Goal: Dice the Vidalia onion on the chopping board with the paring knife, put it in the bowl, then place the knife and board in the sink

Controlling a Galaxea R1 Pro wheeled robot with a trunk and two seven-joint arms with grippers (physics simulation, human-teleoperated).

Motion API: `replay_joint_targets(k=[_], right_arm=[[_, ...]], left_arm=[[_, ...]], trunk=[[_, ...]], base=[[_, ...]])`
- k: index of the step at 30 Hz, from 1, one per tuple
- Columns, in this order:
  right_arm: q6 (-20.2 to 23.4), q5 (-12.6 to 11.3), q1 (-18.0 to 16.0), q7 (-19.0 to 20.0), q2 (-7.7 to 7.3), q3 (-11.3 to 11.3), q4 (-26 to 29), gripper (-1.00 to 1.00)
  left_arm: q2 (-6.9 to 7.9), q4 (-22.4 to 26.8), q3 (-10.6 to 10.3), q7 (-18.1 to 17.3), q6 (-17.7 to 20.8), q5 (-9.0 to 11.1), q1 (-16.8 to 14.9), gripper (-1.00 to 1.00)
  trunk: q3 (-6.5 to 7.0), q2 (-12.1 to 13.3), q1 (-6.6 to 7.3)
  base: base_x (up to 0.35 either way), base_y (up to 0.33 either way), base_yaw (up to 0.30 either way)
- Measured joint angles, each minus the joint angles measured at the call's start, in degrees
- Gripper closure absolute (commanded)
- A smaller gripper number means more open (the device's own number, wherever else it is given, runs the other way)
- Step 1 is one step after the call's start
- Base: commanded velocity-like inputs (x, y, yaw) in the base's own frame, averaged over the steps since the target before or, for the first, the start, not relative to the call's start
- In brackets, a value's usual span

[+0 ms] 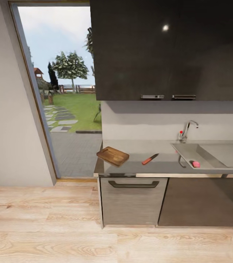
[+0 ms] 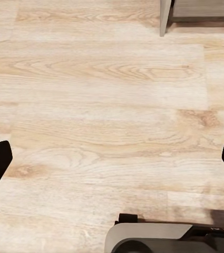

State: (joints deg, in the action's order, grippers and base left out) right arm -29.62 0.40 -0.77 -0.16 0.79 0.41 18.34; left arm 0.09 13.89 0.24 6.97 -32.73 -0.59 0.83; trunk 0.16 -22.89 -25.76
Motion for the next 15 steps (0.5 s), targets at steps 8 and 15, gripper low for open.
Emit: replay_joint_targets(k=[8,15], right_arm=[[0.0,0.0,0.0,0.0,0.00,0.0,0.0,-1.00],[0.0,0.0,0.0,0.0,-0.01,0.0,0.0,-1.00]], left_arm=[[0.00,0.0,0.0,0.0,0.0,0.0,0.0,-1.00],[-0.01,0.0,0.0,0.0,0.0,0.0,0.0,-1.00]], trunk=[[0.00,0.0,0.00],[0.01,0.0,-0.02]], base=[[-0.001,0.000,0.000],[-0.147,0.000,0.000]])
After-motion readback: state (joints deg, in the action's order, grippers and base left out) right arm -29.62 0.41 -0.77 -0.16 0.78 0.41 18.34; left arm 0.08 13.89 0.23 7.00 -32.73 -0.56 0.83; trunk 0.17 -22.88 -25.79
